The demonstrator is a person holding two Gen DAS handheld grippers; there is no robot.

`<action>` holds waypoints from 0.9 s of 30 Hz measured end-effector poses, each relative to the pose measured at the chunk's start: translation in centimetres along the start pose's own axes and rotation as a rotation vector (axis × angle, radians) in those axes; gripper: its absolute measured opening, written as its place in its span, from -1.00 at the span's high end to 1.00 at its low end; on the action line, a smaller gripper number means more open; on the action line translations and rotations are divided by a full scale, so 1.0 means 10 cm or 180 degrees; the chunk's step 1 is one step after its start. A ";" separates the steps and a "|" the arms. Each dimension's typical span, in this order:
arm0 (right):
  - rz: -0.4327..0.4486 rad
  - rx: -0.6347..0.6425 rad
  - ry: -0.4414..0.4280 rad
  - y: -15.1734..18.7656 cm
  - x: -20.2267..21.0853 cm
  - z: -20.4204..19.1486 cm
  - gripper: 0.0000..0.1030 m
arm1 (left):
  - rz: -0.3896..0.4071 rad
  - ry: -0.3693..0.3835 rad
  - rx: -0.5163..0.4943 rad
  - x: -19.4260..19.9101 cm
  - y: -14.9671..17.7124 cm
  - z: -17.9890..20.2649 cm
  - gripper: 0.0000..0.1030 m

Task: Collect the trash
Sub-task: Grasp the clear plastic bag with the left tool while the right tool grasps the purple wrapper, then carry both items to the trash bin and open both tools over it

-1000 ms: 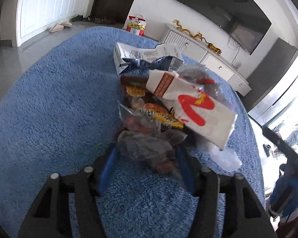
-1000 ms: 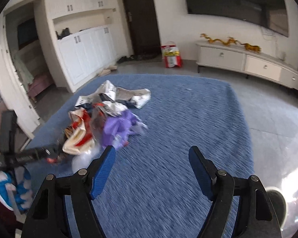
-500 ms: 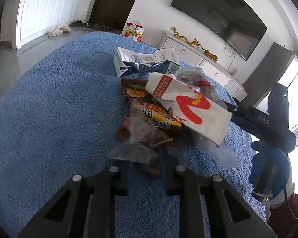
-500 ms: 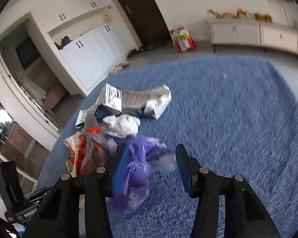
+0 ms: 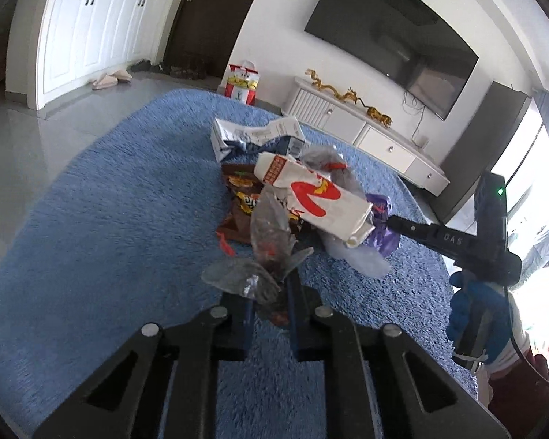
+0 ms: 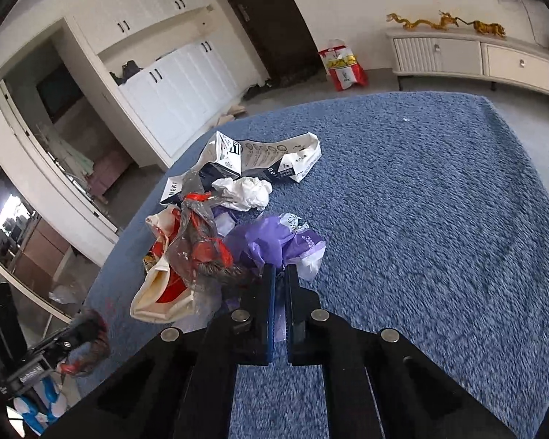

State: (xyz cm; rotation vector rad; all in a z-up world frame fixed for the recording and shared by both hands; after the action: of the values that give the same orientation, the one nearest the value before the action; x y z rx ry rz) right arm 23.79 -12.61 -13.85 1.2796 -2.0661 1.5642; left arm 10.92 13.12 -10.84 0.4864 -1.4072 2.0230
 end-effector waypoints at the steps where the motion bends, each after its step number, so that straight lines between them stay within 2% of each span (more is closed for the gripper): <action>1: 0.0009 0.0010 0.0014 0.00 0.03 0.01 0.92 | 0.0019 -0.0010 0.0006 0.04 0.00 -0.01 0.74; 8: 0.0133 0.0068 0.0021 0.00 0.29 -0.01 0.93 | 0.0053 -0.0061 0.0078 0.15 0.03 -0.10 0.74; 16: 0.0417 0.0034 -0.0005 -0.06 0.76 0.03 0.94 | 0.0152 0.0031 -0.0044 0.28 -0.06 0.08 0.74; 22: 0.0655 -0.0042 -0.0040 -0.02 1.15 0.15 0.93 | 0.0174 0.0196 -0.0267 0.37 -0.11 0.45 0.74; 27: 0.0867 -0.0167 0.0048 0.05 1.53 0.44 0.93 | 0.0142 0.0428 -0.0555 0.29 -0.19 1.00 0.74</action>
State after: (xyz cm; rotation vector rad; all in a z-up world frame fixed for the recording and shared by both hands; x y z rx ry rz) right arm 15.78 -23.86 -5.96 0.9986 -2.3349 1.6071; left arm 9.53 5.13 -4.09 0.2411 -1.5059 1.9077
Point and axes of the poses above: each gripper's, at about its wrist camera, not at the fingertips, and x roughly against the way its jaws point, z to its right, y to its underside, the point moved 3 cm from there along -x, roughly the way its jaws point, and after that the axes turned 2 degrees about z, right-handed, at the moved point
